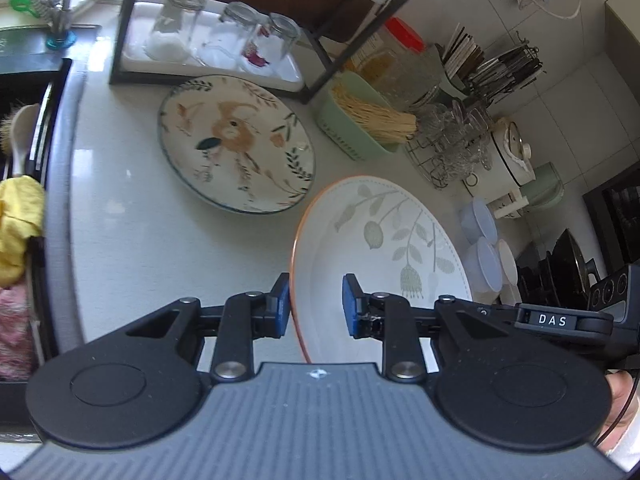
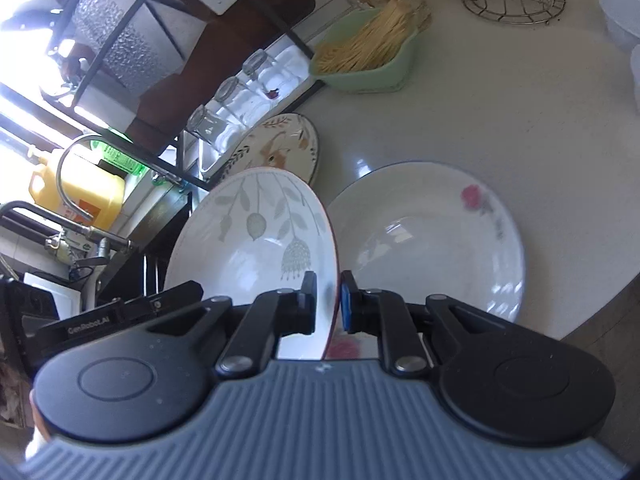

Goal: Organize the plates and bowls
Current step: 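Lift the leaf-pattern plate with both grippers and carry it over the rose plate, then lower the leaf-pattern plate into the rose plate and open both grippers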

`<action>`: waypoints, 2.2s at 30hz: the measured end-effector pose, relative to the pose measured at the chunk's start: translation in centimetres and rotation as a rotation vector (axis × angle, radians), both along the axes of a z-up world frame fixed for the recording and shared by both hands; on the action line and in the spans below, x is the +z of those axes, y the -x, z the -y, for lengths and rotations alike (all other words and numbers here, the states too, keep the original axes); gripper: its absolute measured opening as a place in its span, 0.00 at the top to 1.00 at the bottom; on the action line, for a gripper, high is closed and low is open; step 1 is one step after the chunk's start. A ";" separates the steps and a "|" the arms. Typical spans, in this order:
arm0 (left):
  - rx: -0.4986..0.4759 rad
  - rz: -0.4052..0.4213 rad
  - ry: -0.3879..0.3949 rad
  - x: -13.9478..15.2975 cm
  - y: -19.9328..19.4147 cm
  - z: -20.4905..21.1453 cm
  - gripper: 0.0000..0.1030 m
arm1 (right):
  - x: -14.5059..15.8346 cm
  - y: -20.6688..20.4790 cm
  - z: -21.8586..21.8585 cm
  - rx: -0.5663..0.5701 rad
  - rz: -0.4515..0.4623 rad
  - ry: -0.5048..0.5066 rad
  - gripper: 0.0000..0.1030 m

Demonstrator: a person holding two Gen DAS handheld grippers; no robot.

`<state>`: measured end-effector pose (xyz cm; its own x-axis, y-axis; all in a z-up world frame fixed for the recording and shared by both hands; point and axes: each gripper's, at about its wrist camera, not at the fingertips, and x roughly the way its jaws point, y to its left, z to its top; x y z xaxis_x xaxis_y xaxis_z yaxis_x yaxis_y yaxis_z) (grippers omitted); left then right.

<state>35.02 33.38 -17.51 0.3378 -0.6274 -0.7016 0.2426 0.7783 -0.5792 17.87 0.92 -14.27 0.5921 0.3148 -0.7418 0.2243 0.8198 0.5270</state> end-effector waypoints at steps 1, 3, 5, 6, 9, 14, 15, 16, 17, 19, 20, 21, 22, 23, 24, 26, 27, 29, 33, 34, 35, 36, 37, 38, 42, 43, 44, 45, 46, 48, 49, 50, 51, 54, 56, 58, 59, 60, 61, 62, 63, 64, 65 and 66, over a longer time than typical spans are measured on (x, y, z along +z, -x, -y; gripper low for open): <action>0.000 -0.001 -0.002 0.0 -0.1 0.8 0.72 | 0.0 0.0 0.6 0.014 0.001 0.008 0.85; -0.003 0.000 -0.012 0.0 -0.4 2.3 0.72 | 0.0 -0.1 1.8 0.037 0.002 0.013 0.85; 0.002 -0.002 -0.016 0.1 -0.7 3.5 0.72 | -0.1 -0.2 3.0 0.044 -0.009 -0.001 0.85; 0.002 -0.003 -0.022 0.1 -0.8 4.2 0.72 | -0.3 -0.4 3.5 0.047 -0.015 -0.004 0.85; -0.003 -0.012 -0.055 -0.1 -1.1 5.9 0.72 | -0.9 -0.8 4.6 0.061 -0.031 -0.002 0.85; 0.018 -0.050 -0.080 -1.8 -2.1 7.6 0.72 | -2.4 -1.6 6.4 0.107 -0.066 -0.021 0.85; 0.021 -0.058 -0.086 -2.2 -2.3 7.9 0.72 | -2.7 -1.8 6.7 0.111 -0.080 -0.028 0.85; 0.022 -0.063 -0.093 -2.5 -2.4 8.2 0.72 | -3.1 -1.9 7.0 0.120 -0.090 -0.026 0.85; 0.020 -0.064 -0.102 -2.7 -2.5 8.6 0.72 | -3.4 -2.1 7.1 0.131 -0.101 -0.018 0.85; 0.023 -0.081 -0.140 -3.2 -2.7 9.3 0.72 | -3.9 -2.4 7.3 0.152 -0.123 -0.012 0.85; 0.024 -0.085 -0.160 -3.4 -2.6 9.6 0.72 | -4.1 -2.6 7.4 0.163 -0.134 -0.010 0.85; 0.021 -0.088 -0.177 -3.5 -2.5 9.9 0.72 | -4.1 -2.7 7.4 0.172 -0.141 -0.004 0.85; 0.024 -0.093 -0.189 -3.7 -2.3 10.1 0.72 | -4.2 -2.8 7.4 0.180 -0.144 0.004 0.85; 0.027 -0.096 -0.196 -3.9 -2.2 10.2 0.72 | -4.3 -2.9 7.3 0.188 -0.149 0.012 0.85; 0.027 -0.097 -0.204 -4.1 -2.1 10.3 0.72 | -4.4 -3.0 7.3 0.194 -0.154 0.017 0.85; 0.032 -0.102 -0.218 -4.3 -1.9 10.4 0.72 | -4.6 -3.1 7.3 0.203 -0.165 0.021 0.85; 0.033 -0.109 -0.228 -4.5 -1.8 10.4 0.72 | -4.7 -3.2 7.1 0.211 -0.170 0.029 0.86; 0.037 -0.110 -0.264 -4.7 -1.5 10.6 0.72 | -4.9 -3.4 6.7 0.238 -0.171 0.051 0.86; 0.024 -0.111 -0.295 -5.0 -1.0 10.8 0.72 | -5.1 -3.5 6.4 0.249 -0.169 0.081 0.85; 0.024 -0.112 -0.295 -5.1 -1.0 10.8 0.72 | -5.2 -3.6 6.5 0.248 -0.169 0.082 0.85; 0.025 -0.115 -0.297 -5.1 -1.0 10.9 0.72 | -5.3 -3.5 6.5 0.249 -0.168 0.084 0.85; 0.025 -0.117 -0.305 -5.1 -1.0 11.1 0.72 | -5.3 -3.5 6.5 0.249 -0.167 0.089 0.85; 0.022 -0.117 -0.316 -5.2 -1.0 11.3 0.72 | -5.3 -3.4 6.6 0.246 -0.167 0.091 0.85; 0.021 -0.115 -0.327 -5.2 -1.0 11.5 0.72 | -5.4 -3.4 6.6 0.240 -0.168 0.089 0.85; 0.021 -0.121 -0.331 -5.2 -1.1 12.0 0.63 | -5.9 -3.3 6.7 0.215 -0.179 0.082 0.85; 0.022 -0.130 -0.326 -5.4 -1.2 12.0 0.61 | -6.0 -3.3 6.6 0.208 -0.182 0.083 0.85; 0.026 -0.135 -0.319 -5.4 -1.2 11.9 0.61 | -6.0 -3.2 6.7 0.198 -0.177 0.078 0.85; 0.029 -0.140 -0.317 -5.5 -1.2 12.0 0.60 | -6.0 -3.2 6.7 0.193 -0.175 0.076 0.85; 0.032 -0.143 -0.316 -5.5 -1.2 12.0 0.60 | -6.0 -3.1 6.7 0.187 -0.172 0.074 0.85; 0.045 -0.152 -0.309 -5.7 -1.2 12.0 0.60 | -5.9 -3.1 6.7 0.182 -0.167 0.074 0.85; 0.056 -0.169 -0.300 -5.8 -1.3 11.9 0.60 | -5.9 -3.1 6.6 0.181 -0.166 0.076 0.85; 0.072 -0.196 -0.286 -5.9 -1.5 11.6 0.60 | -5.9 -3.1 6.7 0.181 -0.163 0.080 0.85; 0.089 -0.218 -0.272 -6.0 -1.7 11.4 0.60 | -5.9 -3.1 6.7 0.179 -0.160 0.083 0.85; 0.123 -0.248 -0.252 -6.1 -1.9 11.1 0.60 | -5.8 -3.0 6.6 0.169 -0.150 0.090 0.85; 0.136 -0.269 -0.248 -6.1 -2.0 11.1 0.60 | -5.8 -2.9 6.6 0.158 -0.144 0.090 0.85; 0.154 -0.295 -0.230 -6.2 -2.1 10.7 0.60 | -5.8 -2.8 6.7 0.148 -0.139 0.085 0.85; 0.163 -0.304 -0.216 -6.2 -2.2 10.5 0.60 | -5.9 -2.8 6.7 0.145 -0.135 0.082 0.85; 0.168 -0.314 -0.196 -6.3 -2.2 10.1 0.60 | -5.9 -2.8 6.8 0.140 -0.132 0.078 0.86; 0.174 -0.325 -0.179 -6.3 -2.3 9.8 0.60 | -6.0 -2.8 6.9 0.135 -0.129 0.073 0.86; 0.178 -0.335 -0.164 -6.3 -2.3 9.5 0.60 | -6.0 -2.7 6.9 0.132 -0.127 0.070 0.86; 0.184 -0.344 -0.150 -6.2 -2.3 9.0 0.60 | -6.0 -2.7 6.9 0.133 -0.124 0.071 0.86; 0.186 -0.349 -0.142 -6.2 -2.3 8.8 0.60 | -6.0 -2.7 6.8 0.133 -0.121 0.072 0.86; 0.187 -0.355 -0.135 -6.1 -2.2 8.6 0.60 | -6.1 -2.7 6.8 0.132 -0.118 0.071 0.86; 0.189 -0.364 -0.128 -6.0 -2.2 8.4 0.59 | -6.1 -2.8 6.8 0.129 -0.117 0.069 0.86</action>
<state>37.21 24.97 -23.50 0.1547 -0.4783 -0.8644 -0.1131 0.8606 -0.4965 20.63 -5.86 -20.38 0.4585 0.3289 -0.8256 0.1711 0.8789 0.4452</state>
